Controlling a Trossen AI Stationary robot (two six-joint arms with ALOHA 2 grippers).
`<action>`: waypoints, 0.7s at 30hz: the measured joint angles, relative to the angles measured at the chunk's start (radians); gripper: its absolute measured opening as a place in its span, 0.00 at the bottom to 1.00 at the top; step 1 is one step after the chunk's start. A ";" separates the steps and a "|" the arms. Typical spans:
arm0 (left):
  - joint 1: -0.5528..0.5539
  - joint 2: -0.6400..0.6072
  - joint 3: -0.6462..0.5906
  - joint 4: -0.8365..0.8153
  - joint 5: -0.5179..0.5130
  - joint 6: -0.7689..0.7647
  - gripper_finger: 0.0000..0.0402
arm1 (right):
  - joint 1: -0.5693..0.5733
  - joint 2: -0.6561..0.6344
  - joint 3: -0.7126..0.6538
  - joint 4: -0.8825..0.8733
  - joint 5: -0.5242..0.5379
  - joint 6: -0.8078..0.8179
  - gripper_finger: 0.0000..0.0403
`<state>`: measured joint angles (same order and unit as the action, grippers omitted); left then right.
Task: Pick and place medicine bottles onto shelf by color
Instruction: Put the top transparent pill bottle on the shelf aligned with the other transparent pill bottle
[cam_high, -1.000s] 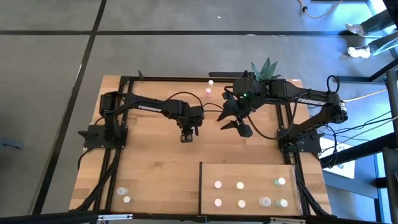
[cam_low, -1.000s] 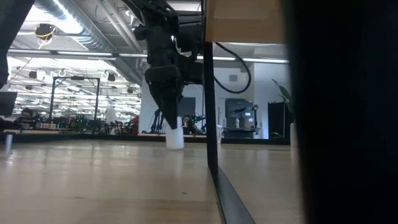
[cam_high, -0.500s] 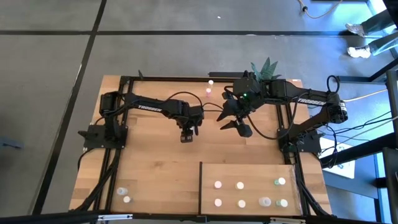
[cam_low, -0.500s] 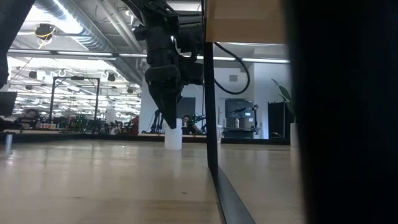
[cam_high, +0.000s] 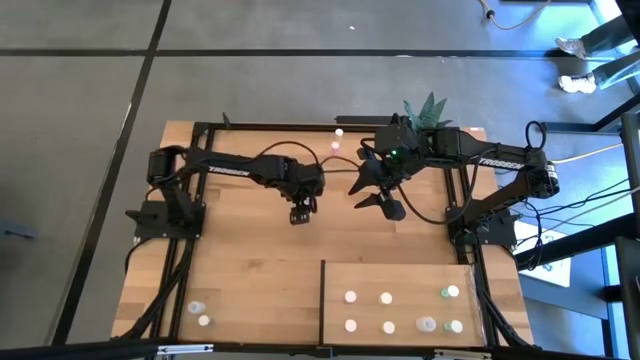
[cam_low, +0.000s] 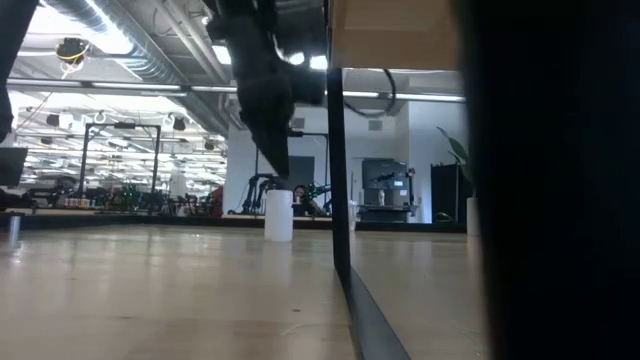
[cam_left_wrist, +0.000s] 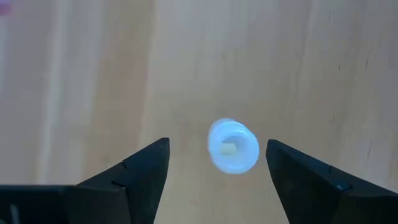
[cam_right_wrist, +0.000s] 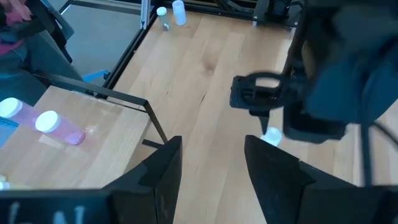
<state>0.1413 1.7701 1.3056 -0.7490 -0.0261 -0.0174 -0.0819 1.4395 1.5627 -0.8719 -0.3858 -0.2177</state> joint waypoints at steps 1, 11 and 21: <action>0.000 -0.017 0.000 -0.003 -0.012 0.000 0.65 | 0.000 0.000 0.000 0.000 0.000 0.000 0.44; 0.000 -0.204 0.000 -0.015 -0.077 -0.008 0.65 | 0.000 0.000 0.000 0.000 0.000 0.000 0.44; -0.001 -0.392 0.000 -0.069 -0.077 -0.051 0.65 | 0.000 0.000 0.000 0.005 0.000 0.000 0.44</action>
<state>0.1407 1.3777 1.3052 -0.8183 -0.1032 -0.0687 -0.0822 1.4399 1.5627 -0.8670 -0.3855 -0.2178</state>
